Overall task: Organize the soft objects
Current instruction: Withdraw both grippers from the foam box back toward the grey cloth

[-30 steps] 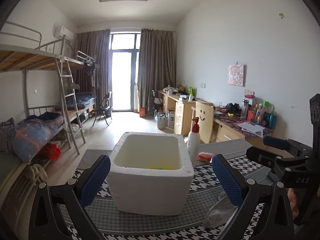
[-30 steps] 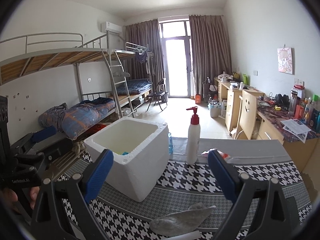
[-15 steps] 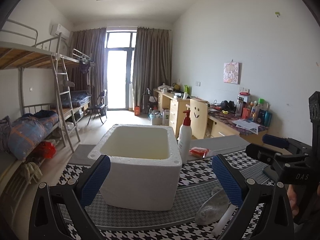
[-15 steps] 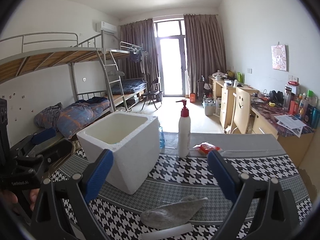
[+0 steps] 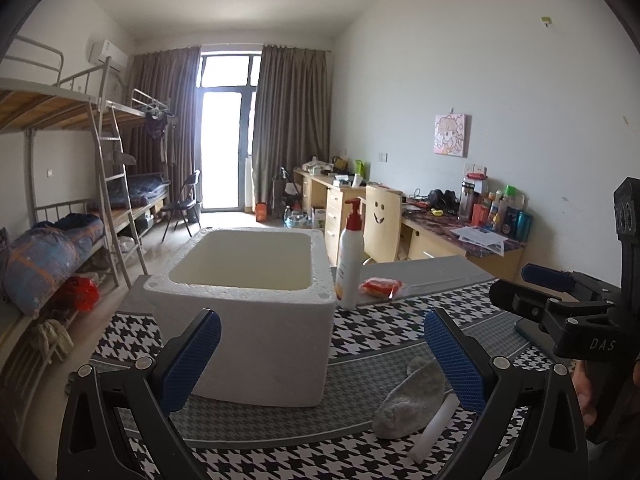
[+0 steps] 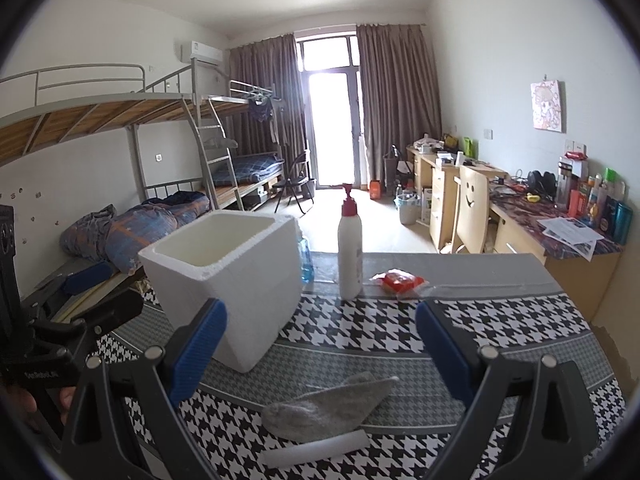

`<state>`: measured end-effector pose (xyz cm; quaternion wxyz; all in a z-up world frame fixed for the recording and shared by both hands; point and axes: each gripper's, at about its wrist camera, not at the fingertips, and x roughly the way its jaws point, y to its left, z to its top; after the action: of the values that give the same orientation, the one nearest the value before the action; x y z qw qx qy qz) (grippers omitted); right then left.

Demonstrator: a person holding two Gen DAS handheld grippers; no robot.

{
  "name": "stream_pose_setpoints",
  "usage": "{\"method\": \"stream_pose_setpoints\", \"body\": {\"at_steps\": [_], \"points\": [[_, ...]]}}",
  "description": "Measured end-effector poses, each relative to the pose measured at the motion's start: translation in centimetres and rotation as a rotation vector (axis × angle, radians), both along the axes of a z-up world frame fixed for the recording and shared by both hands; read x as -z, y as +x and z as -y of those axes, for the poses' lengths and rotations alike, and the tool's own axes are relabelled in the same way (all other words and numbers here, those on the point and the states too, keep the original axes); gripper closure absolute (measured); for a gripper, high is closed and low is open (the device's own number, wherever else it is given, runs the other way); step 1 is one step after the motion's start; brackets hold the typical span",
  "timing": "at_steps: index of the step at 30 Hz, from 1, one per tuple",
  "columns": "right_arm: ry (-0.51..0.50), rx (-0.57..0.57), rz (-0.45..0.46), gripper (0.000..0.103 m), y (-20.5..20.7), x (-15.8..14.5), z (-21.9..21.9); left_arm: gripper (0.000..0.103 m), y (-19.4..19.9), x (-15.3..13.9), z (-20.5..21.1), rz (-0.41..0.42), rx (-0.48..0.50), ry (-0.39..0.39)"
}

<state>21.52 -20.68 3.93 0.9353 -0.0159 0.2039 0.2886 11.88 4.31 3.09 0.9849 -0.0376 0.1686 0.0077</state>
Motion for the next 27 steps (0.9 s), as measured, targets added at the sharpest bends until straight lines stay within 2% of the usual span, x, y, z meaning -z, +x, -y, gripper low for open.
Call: {"method": "stream_pose_setpoints", "body": {"at_steps": [9, 14, 27], "points": [[0.001, 0.022, -0.030, 0.006, 0.2, 1.0, 0.9, 0.001, 0.3, 1.1, 0.8, -0.019, 0.025, 0.000], [-0.007, 0.025, -0.042, 0.006, 0.3, 1.6, 1.1, 0.001, 0.5, 1.8, 1.0, -0.043, 0.034, -0.028], [-0.020, 0.042, -0.084, 0.006, 1.0, 3.2, 1.7, 0.001, 0.4, 3.5, 2.7, -0.082, 0.074, 0.008]]}}
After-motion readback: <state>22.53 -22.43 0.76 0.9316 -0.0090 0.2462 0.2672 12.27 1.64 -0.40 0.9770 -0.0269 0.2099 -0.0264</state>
